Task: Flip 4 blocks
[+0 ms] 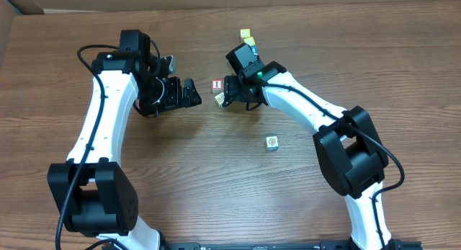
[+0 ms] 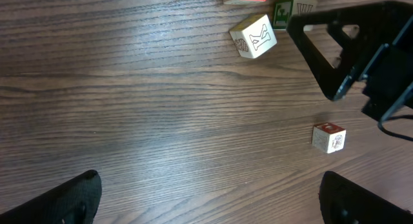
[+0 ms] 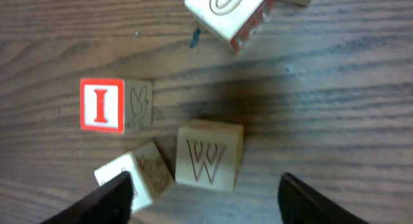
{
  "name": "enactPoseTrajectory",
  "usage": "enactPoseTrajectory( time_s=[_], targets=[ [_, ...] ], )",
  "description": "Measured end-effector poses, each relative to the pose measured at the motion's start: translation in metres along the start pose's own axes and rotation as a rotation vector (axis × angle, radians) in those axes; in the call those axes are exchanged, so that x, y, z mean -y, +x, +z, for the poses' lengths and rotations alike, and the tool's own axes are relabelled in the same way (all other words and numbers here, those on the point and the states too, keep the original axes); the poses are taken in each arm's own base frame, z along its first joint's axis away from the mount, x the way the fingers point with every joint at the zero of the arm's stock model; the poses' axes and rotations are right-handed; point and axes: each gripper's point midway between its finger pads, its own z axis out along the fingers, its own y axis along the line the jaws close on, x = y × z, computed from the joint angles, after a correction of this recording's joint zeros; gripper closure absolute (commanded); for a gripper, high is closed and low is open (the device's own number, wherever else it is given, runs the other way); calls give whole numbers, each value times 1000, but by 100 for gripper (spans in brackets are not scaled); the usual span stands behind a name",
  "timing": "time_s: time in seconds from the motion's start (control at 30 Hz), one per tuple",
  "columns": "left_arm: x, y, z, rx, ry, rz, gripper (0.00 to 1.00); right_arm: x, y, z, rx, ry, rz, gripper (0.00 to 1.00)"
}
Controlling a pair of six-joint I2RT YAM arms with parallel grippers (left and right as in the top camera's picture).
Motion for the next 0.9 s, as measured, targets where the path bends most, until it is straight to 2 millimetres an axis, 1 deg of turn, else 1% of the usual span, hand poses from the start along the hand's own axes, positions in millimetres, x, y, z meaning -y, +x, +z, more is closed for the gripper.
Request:
enactPoseTrajectory(
  time_s=[0.1, 0.17, 0.2, 0.23, 0.47, 0.57, 0.7, 0.77, 0.8, 0.9],
  targets=[
    [0, 0, 0, 0, 0, 0, 0, 1, 0, 6, 3, 1, 3, 50],
    [0, 0, 0, 0, 0, 0, 0, 1, 1, 9, 0, 3, 2, 49],
    [0, 0, 0, 0, 0, 0, 0, 2, 1, 10, 0, 5, 2, 44],
    [0, 0, 0, 0, 0, 0, 0, 2, 1, 12, 1, 5, 7, 43],
    [0, 0, 0, 0, 0, 0, 0, 2, -2, 15, 16, 10, 1, 43],
    [0, 0, 0, 0, 0, 0, 0, 2, -5, 15, 29, 10, 1, 48],
    [0, 0, 0, 0, 0, 0, 0, 3, -6, 15, 34, 13, 0, 57],
    [0, 0, 0, 0, 0, 0, 0, 3, -5, 15, 34, 16, 1, 59],
    [0, 0, 0, 0, 0, 0, 0, 3, -5, 15, 32, 17, 1, 63],
    [0, 0, 0, 0, 0, 0, 0, 6, -1, 15, 17, 27, 1, 65]
  ],
)
